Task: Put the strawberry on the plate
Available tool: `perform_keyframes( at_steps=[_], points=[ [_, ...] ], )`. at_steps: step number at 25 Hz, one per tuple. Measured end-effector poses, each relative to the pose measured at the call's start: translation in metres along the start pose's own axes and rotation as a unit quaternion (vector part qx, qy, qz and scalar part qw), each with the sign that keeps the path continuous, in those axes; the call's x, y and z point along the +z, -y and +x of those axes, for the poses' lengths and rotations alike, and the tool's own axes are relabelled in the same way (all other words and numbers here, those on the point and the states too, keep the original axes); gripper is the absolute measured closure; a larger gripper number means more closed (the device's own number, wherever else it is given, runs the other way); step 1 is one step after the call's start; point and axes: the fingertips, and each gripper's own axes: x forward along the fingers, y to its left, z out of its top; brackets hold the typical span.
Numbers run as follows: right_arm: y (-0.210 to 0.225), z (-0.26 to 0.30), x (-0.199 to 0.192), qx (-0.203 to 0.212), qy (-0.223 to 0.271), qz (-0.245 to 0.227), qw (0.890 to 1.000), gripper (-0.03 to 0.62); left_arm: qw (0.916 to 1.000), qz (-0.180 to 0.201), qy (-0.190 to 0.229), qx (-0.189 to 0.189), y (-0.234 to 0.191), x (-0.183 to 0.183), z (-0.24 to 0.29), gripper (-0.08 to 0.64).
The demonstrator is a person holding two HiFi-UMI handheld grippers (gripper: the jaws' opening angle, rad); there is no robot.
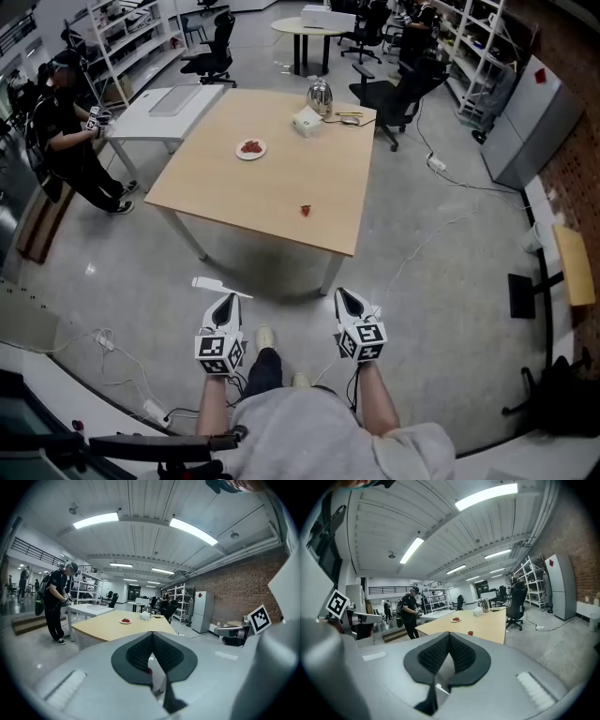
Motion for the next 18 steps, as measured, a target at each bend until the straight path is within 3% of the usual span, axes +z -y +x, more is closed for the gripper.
perform_keyframes(
  at_steps=[12, 18],
  points=[
    [-0.006, 0.1, 0.032, -0.03, -0.01, -0.005, 1.0, 0.586, 0.9992, 0.007, -0.015, -0.037, -0.068, 0.039, 0.087, 0.54],
    [-0.004, 0.145, 0.037, -0.06, -0.024, -0.01, 0.998, 0.586, 0.9969, 0.014, -0.04, -0.066, -0.097, 0.036, 0.131, 0.54]
  ],
)
